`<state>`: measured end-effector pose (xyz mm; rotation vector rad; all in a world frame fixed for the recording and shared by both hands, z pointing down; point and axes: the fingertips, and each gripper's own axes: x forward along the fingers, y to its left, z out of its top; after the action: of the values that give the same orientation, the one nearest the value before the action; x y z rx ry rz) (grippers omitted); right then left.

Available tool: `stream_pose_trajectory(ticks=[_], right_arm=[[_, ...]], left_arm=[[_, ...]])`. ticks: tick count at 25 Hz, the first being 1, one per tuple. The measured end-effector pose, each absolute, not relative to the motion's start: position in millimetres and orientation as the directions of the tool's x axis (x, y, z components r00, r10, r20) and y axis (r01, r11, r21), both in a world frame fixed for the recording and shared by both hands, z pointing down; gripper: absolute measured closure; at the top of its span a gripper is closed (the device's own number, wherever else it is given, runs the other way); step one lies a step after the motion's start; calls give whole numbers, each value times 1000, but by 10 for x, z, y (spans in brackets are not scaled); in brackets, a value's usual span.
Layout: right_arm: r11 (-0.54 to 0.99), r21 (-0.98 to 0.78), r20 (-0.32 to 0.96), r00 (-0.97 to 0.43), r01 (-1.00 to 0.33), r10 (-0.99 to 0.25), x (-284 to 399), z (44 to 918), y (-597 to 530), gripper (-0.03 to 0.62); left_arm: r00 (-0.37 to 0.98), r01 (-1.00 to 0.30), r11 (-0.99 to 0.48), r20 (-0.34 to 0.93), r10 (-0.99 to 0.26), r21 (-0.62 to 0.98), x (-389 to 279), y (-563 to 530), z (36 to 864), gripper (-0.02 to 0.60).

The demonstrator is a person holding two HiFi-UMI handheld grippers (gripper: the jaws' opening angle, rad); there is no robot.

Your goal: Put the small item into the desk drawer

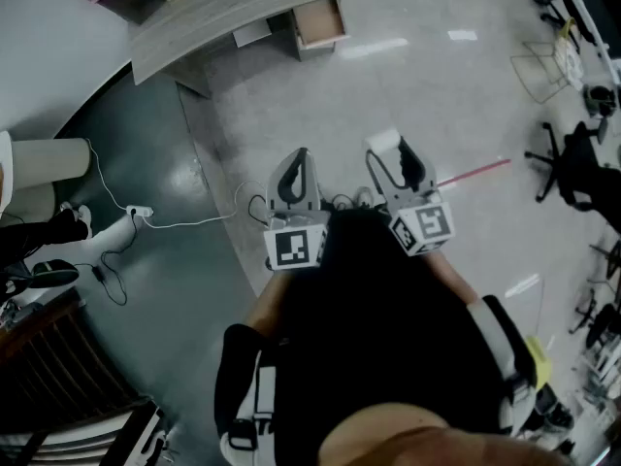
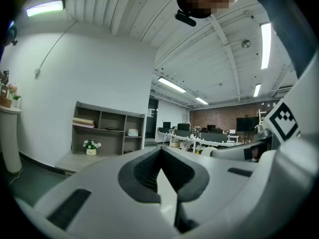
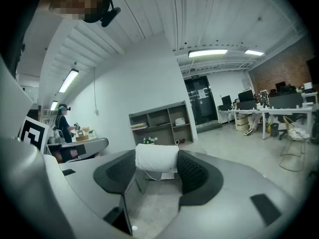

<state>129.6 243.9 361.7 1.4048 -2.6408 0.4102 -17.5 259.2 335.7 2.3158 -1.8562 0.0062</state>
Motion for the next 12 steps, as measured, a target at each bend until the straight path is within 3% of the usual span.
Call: stream_pose_trajectory(ticks=[12], right_arm=[[533,-177,245,-561,-828,-790,1193,3636,2457,332]], left_arm=[[224,-968,-208,113,-968,137,-261,2611,3352,583]])
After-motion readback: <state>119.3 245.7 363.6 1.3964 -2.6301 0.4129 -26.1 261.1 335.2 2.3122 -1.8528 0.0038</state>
